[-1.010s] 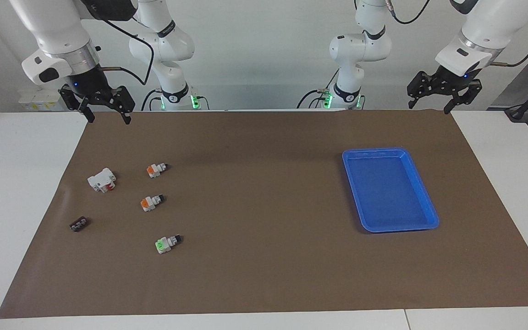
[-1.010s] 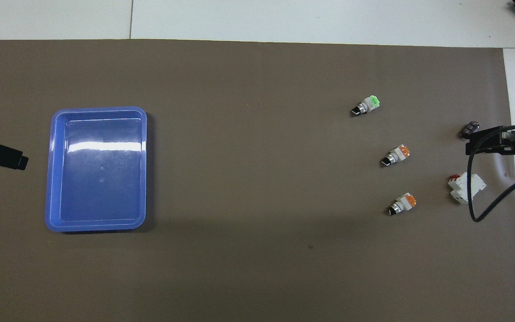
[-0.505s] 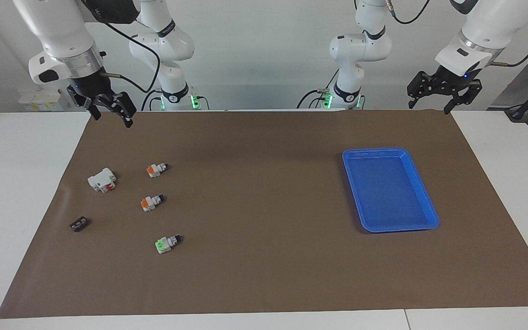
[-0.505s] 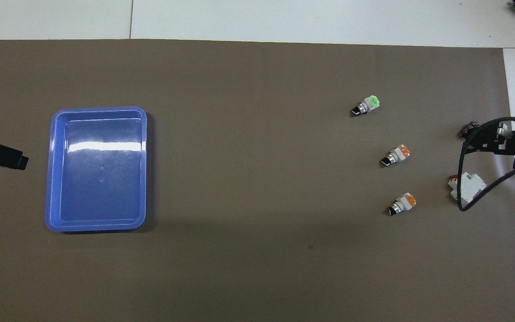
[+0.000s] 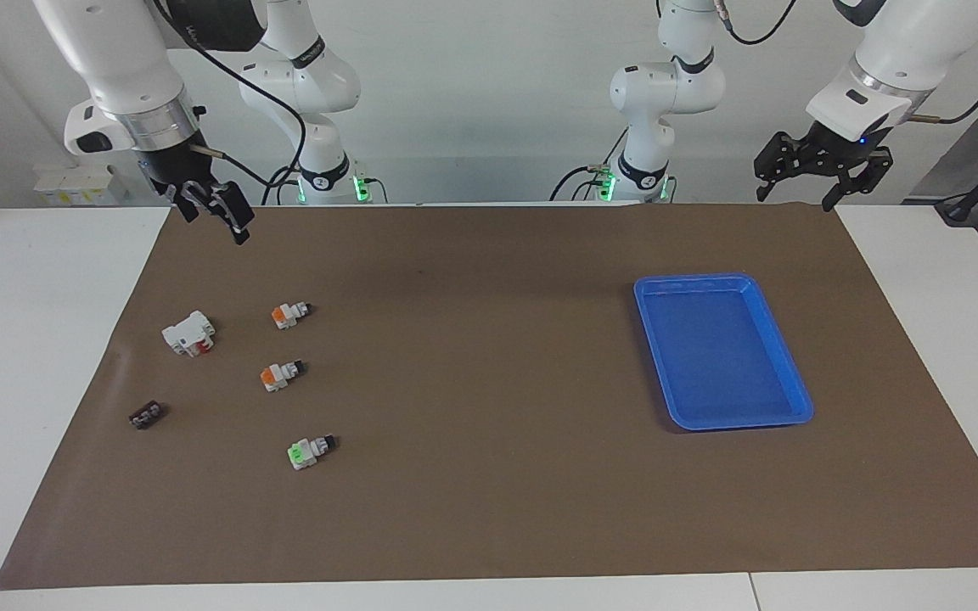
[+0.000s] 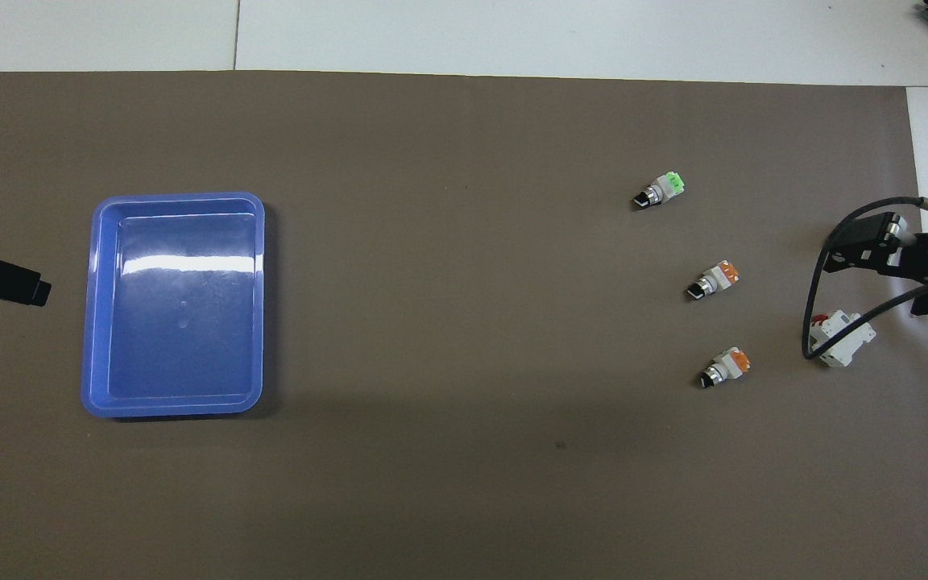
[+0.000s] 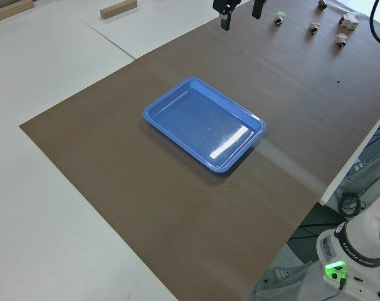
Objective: Turn and place switch with both arms
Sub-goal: 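Move the right gripper toward the orange-topped switch nearest the robot, then grasp the orange-topped switch with the right gripper and lift it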
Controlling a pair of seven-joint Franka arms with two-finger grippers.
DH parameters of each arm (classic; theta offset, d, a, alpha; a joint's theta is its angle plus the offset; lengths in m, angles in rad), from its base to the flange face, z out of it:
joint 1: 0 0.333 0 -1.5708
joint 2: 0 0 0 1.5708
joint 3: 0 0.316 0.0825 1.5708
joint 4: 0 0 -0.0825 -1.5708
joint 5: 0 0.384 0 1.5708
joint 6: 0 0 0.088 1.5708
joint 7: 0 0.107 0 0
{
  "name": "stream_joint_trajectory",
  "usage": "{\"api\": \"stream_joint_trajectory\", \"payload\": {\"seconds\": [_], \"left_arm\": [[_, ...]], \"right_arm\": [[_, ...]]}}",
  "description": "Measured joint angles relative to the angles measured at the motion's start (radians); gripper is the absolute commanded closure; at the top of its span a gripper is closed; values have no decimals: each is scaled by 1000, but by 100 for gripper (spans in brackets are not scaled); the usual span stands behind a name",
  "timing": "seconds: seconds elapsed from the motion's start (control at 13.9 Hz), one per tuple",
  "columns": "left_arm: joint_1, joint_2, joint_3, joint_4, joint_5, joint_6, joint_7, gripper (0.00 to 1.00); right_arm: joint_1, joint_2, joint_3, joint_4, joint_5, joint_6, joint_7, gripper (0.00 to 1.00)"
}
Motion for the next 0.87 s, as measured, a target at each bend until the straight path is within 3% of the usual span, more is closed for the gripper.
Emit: {"api": "stream_joint_trajectory", "payload": {"seconds": [0.29,0.87], "left_arm": [[0,0,0,0,0,0,0,0],[0,0,0,0,0,0,0,0]], "right_arm": [[0,-3,0,-77,-2,60,92,0],[-1,-12,-1,-423,-4,330,399,0]]}}
